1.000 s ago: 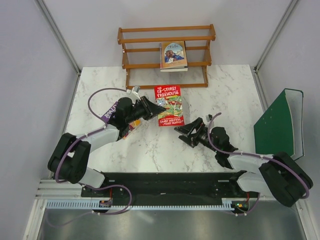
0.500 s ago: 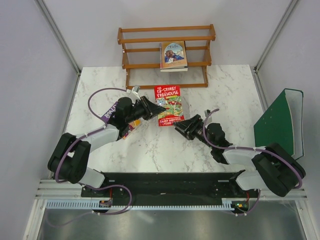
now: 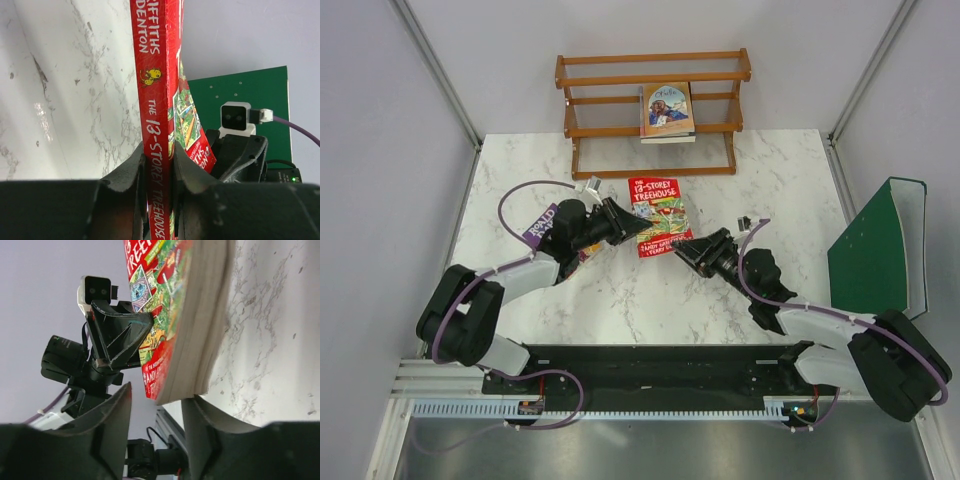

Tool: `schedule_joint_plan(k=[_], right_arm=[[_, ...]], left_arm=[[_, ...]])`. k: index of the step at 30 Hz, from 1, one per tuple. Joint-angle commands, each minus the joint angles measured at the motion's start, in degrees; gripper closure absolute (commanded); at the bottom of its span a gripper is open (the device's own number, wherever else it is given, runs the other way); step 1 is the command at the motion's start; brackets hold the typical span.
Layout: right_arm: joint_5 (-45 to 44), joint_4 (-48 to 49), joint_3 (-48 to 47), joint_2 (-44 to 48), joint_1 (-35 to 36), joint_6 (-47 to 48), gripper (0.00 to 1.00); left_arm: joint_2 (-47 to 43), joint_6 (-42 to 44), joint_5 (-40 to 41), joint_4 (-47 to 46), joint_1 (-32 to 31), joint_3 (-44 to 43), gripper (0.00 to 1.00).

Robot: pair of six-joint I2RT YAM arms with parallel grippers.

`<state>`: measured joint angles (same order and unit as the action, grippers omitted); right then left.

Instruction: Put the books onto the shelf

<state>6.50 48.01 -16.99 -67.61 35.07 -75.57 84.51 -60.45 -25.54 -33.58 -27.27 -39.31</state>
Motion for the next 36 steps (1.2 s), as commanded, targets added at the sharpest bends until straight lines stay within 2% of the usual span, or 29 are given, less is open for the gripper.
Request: schedule_joint_plan(k=[1, 8, 11, 14, 17, 27, 30, 33, 34, 36], right_arm=[[-6.15, 0.95, -2.34, 2.31, -1.41, 2.27, 0.47], [-5.27, 4.45, -2.35, -1.37, -1.5, 1.31, 0.54], [-5.18, 6.91, -1.81, -2.7, -1.58, 0.25, 0.53], [-5.62, 7.19, -1.99, -3.31, -1.67, -0.02, 0.47], [-5.98, 8.41, -1.73, -3.66, -1.85, -0.45, 0.45], [-5.36, 10.35, -1.46, -4.8, -2.2, -0.54, 0.51], [-4.4, 11.05, -1.81, -5.51, -2.2, 0.07, 0.59], [-3.08, 11.32, -2.17, -6.04, -2.29, 0.42, 0.76], [-2.9, 11.32, -2.25, -6.21, -2.29, 0.6, 0.86], [-2.2, 11.14, -2.52, -6.21, -2.46, 0.6, 0.93]], left_arm=[[0.39, 1.21, -3.9, -0.96, -1.82, 2.22, 0.98], [0.92, 0.68, -3.99, -1.92, -3.14, 2.4, 0.98], [0.83, -0.37, -4.6, -2.8, -3.58, 3.1, 0.98], [0.57, -1.6, -4.96, -3.86, -4.2, 4.24, 0.98], [0.74, -3.18, -5.83, -4.56, -4.64, 5.29, 0.98], [0.48, -3.37, -8.65, -5.79, -6.31, 6.97, 0.98], [0.13, -2.93, -8.56, -5.35, -6.66, 7.05, 0.98], [-0.22, -1.43, -8.39, -3.08, -6.57, 6.44, 0.98], [-0.66, -0.82, -8.21, -1.94, -6.57, 6.18, 0.98], [-1.27, 1.46, -7.51, 1.83, -6.57, 5.12, 0.98]])
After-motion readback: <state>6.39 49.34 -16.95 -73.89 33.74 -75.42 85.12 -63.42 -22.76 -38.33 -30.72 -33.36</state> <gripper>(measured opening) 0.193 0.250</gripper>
